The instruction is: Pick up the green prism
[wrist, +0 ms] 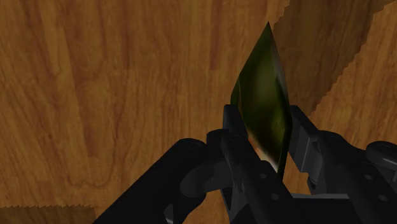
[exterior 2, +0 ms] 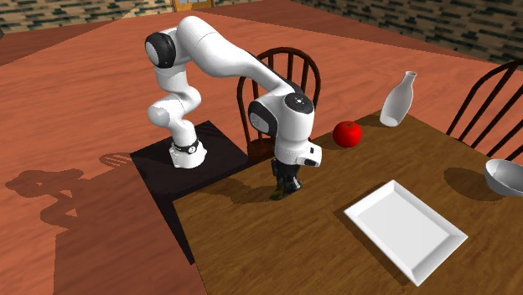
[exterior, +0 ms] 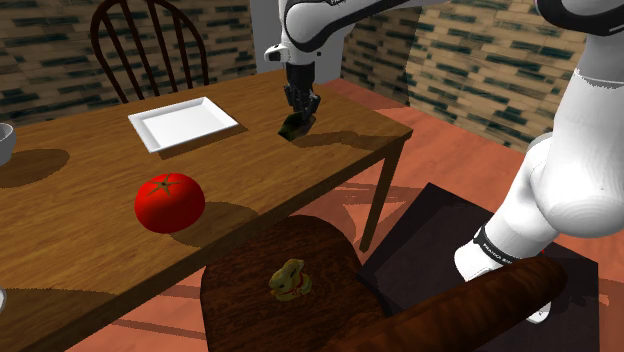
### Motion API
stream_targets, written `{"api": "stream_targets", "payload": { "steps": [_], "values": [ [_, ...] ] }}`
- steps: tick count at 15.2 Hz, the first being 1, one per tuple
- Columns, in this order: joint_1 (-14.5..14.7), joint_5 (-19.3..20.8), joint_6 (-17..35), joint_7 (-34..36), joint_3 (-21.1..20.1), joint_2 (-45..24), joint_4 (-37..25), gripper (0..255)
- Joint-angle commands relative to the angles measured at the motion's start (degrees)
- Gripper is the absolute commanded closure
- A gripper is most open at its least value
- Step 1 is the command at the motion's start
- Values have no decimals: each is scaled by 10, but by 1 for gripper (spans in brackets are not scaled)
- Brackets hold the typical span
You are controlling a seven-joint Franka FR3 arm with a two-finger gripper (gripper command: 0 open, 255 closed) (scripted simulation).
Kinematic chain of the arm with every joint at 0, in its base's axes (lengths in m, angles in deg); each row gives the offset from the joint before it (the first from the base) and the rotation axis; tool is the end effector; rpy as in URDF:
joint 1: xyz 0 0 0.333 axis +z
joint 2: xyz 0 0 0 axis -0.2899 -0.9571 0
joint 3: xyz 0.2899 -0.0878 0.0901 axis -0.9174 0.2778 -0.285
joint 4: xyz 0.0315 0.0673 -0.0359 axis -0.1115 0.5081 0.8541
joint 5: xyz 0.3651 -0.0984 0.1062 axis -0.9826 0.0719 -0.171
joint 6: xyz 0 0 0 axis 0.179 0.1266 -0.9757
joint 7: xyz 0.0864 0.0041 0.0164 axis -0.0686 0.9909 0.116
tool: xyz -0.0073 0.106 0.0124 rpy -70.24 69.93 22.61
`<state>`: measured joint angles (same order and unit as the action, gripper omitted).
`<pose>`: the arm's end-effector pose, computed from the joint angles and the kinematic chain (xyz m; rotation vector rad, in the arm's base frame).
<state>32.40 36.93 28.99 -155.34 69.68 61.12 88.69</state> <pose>0.6051 0.0996 0.4259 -2.3547 -2.0509 0.0719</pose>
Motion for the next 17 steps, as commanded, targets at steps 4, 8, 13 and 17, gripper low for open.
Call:
{"api": "stream_targets", "payload": {
  "steps": [4, 8, 13, 17],
  "values": [
    [0, 1, -21, 0, 1, 7, -13, 255],
    [0, 2, -50, 0, 1, 13, -36, 255],
    [0, 3, -86, 0, 1, 18, -68, 255],
    [0, 3, -110, 0, 1, 20, -89, 255]
  ]
}}
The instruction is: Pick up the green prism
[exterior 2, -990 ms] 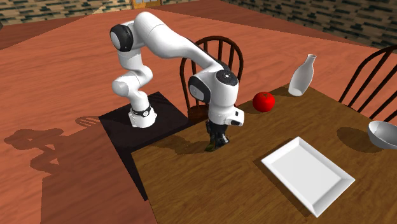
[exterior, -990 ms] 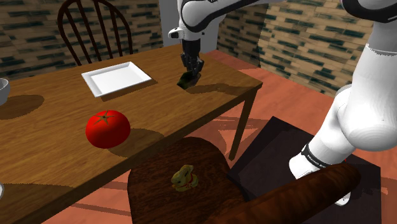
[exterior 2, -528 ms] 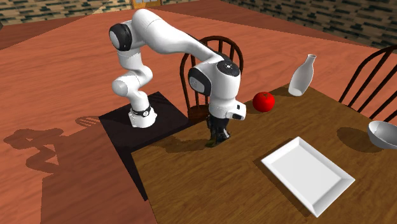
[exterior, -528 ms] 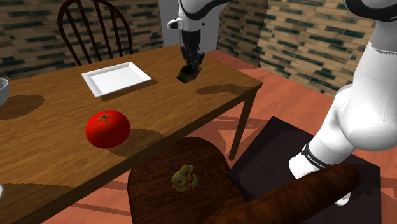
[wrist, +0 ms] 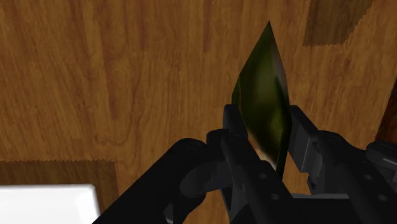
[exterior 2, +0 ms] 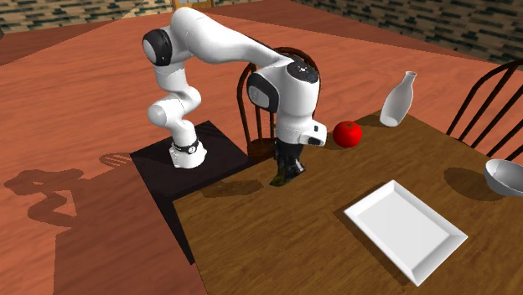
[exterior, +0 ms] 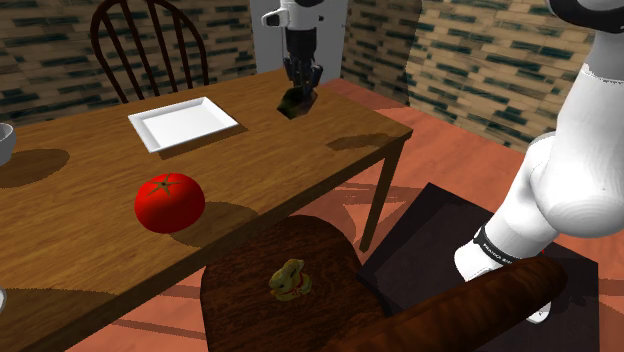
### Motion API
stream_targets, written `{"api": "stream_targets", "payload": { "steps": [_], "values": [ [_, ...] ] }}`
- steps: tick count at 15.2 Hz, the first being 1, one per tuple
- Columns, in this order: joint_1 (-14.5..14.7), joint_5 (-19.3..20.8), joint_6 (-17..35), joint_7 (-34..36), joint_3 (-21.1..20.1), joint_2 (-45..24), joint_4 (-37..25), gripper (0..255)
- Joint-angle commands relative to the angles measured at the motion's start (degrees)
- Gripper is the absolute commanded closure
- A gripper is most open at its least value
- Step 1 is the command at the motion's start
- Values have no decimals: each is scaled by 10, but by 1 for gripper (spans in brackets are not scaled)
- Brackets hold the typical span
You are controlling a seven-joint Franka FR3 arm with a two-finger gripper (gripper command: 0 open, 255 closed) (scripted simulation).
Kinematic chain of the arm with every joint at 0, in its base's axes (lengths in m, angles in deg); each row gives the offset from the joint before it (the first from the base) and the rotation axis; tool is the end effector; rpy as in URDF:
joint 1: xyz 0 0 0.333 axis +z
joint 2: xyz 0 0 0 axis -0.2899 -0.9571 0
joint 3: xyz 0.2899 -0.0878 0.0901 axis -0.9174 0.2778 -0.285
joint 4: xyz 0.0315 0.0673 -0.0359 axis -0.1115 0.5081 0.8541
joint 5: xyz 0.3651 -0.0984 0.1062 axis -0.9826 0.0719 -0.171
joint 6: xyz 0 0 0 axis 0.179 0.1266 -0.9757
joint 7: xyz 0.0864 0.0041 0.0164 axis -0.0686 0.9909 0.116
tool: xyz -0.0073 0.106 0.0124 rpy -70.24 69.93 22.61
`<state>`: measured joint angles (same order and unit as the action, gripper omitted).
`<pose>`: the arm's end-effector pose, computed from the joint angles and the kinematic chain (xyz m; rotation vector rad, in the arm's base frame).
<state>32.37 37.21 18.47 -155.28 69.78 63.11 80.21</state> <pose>0.6044 0.0989 0.5017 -2.3542 -2.0506 0.0734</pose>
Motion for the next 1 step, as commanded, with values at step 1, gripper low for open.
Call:
{"api": "stream_targets", "payload": {
  "steps": [1],
  "values": [
    [0, 0, -5, 0, 0, 0, -5, 255]
  ]
}}
